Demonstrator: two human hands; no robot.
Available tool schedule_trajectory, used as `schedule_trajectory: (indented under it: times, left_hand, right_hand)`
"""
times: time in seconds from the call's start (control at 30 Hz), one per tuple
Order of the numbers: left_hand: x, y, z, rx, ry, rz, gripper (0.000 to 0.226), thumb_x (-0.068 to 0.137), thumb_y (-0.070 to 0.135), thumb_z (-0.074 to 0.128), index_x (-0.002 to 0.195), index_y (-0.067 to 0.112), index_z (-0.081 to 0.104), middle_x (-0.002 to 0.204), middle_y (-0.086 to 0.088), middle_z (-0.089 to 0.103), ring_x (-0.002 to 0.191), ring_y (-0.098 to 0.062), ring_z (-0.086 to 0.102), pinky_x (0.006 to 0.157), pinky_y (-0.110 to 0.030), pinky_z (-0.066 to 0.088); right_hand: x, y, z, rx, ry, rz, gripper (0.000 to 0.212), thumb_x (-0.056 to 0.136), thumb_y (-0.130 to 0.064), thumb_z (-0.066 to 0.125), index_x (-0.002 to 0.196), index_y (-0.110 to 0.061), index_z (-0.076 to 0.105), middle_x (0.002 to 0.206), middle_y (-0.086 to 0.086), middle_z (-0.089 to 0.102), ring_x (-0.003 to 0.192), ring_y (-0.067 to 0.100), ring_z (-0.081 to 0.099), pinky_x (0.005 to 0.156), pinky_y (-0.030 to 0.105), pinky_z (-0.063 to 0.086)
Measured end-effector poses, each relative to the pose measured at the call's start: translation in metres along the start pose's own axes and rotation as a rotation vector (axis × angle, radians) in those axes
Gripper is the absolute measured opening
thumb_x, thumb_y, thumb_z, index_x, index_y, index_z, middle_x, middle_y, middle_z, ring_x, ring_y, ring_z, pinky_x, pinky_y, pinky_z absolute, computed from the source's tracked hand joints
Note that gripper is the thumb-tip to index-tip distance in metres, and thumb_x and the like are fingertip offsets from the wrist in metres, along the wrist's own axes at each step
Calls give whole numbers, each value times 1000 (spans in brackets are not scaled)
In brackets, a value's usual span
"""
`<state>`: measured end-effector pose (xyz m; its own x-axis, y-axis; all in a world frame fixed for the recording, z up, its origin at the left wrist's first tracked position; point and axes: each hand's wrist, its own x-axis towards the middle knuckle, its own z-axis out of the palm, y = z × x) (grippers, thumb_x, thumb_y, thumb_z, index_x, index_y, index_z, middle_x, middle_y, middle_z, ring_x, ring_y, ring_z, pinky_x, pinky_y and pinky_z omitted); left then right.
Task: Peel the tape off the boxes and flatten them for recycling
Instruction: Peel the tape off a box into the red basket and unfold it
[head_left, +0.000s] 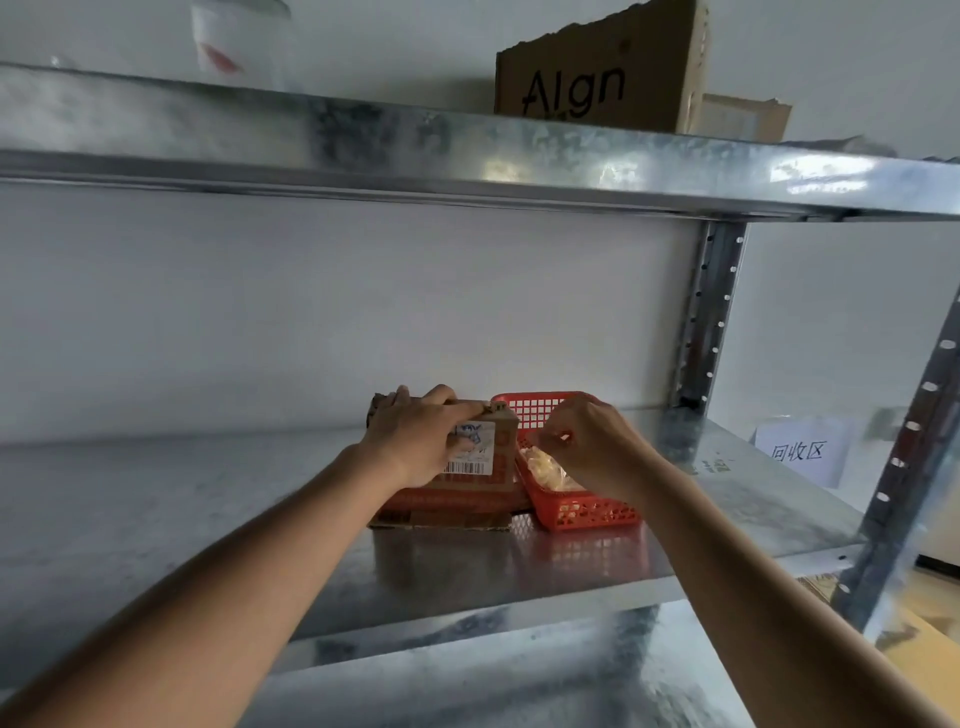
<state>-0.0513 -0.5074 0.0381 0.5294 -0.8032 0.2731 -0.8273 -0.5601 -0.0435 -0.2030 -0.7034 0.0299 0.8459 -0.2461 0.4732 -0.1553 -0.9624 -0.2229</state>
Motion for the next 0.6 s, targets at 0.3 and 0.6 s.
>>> schedule_trajectory:
  times: [0.3,0.6]
  left_hand:
    - [-10,9,-4,35,6,-3,50,105,49,47,154,45,36,153,10,44,136,-37,45,116,-60,35]
    - [-34,8,0,-42,65,-43,52,109,49,33,160,47,24,170,8,23,154,-44,18,125,-56,15]
  right_hand:
    - [-2,-23,-3,71,88,-97,28,101,-29,62,127,-35,70,123,-7,66,97,12,67,66,7,37]
    - [15,-49,4,134,62,-27,23,104,-19,54,98,-6,72,90,6,66,74,16,63,50,14,43]
